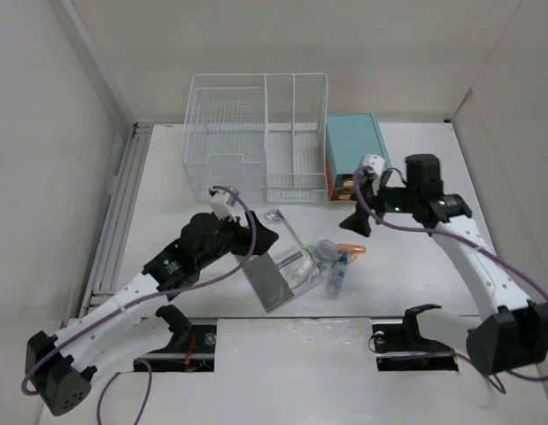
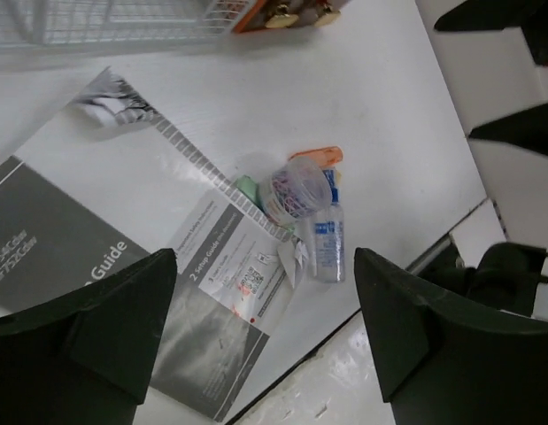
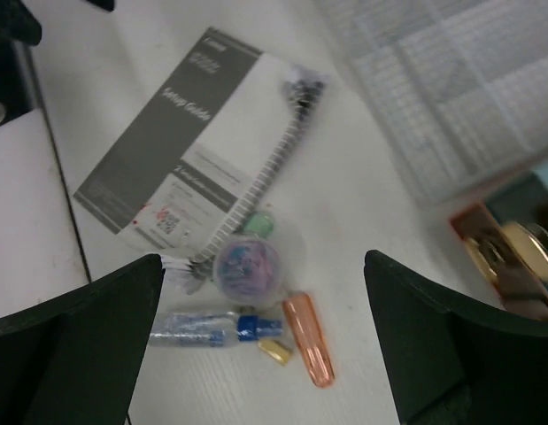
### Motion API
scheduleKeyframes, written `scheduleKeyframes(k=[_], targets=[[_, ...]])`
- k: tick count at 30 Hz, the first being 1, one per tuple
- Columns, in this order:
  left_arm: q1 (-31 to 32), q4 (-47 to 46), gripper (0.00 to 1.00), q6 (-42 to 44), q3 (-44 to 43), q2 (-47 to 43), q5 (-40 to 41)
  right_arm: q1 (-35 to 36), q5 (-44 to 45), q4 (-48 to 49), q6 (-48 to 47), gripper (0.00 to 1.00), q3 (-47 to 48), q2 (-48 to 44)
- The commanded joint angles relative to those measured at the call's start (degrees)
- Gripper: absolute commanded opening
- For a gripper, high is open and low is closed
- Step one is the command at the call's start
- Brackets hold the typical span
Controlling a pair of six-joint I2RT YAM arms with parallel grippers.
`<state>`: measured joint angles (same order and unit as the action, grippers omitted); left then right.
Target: Organize the desk
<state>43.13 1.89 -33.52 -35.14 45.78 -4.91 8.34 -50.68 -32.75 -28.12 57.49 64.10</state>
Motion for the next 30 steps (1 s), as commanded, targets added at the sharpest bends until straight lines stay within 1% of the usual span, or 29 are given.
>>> scheduleKeyframes(k=[1, 2, 3, 4, 7, 8, 10, 12, 14, 16, 20, 30], targets=[[0.63, -0.22, 0.83, -8.92, 3.74, -6.30, 9.90, 11.04, 5.66, 3.22, 1.57, 1.00, 4.72, 7.51], [0.63, 0.48, 0.83, -11.20, 4.54, -7.97, 11.40, 12.56, 6.81, 3.92, 2.10, 1.00, 5.69, 10.06], [0.63, 1.27, 0.83, -12.00, 5.25, -8.68, 14.11, 13.62, 7.51, 4.62, 2.80, 1.00, 7.18, 15.13], [0.63, 1.27, 0.83, -12.79, 5.95, -9.21, 15.09, 15.11, 8.65, 6.45, 2.81, 1.00, 7.71, 17.44], [1.16, 0.75, 0.81, -14.90, 8.59, -9.74, 16.41, 16.45, 11.38, 10.68, 5.79, 1.00, 9.64, 24.90], [1.16, 0.05, 0.81, -14.91, 9.64, -9.14, 16.42, 17.75, 11.91, 13.48, 6.93, 1.00, 9.65, 26.50], [1.16, -0.66, 0.78, -16.31, 10.43, -7.29, 16.94, 19.34, 12.61, 14.82, 9.22, 1.00, 11.14, 30.28], [1.16, -1.79, 0.75, -18.16, 12.44, -6.76, 16.95, 22.41, 13.32, 17.27, 10.71, 1.00, 11.15, 31.79], [1.69, -3.47, 0.72, -18.87, 13.68, -6.05, 17.47, 24.44, 16.21, 19.47, 13.43, 1.00, 9.13, 32.58], [2.39, -3.99, 0.72, -20.35, 14.83, -4.74, 18.00, 26.72, 16.92, 20.71, 14.75, 0.99, 9.13, 33.29], [4.23, -5.05, 0.72, -21.77, 15.45, -1.67, 18.53, 27.26, 16.40, 21.85, 18.27, 0.99, 9.13, 36.97], [6.70, -5.05, 0.72, -24.14, 17.82, 2.64, 19.85, 25.59, 17.72, 22.91, 20.74, 0.98, 8.60, 41.90]])
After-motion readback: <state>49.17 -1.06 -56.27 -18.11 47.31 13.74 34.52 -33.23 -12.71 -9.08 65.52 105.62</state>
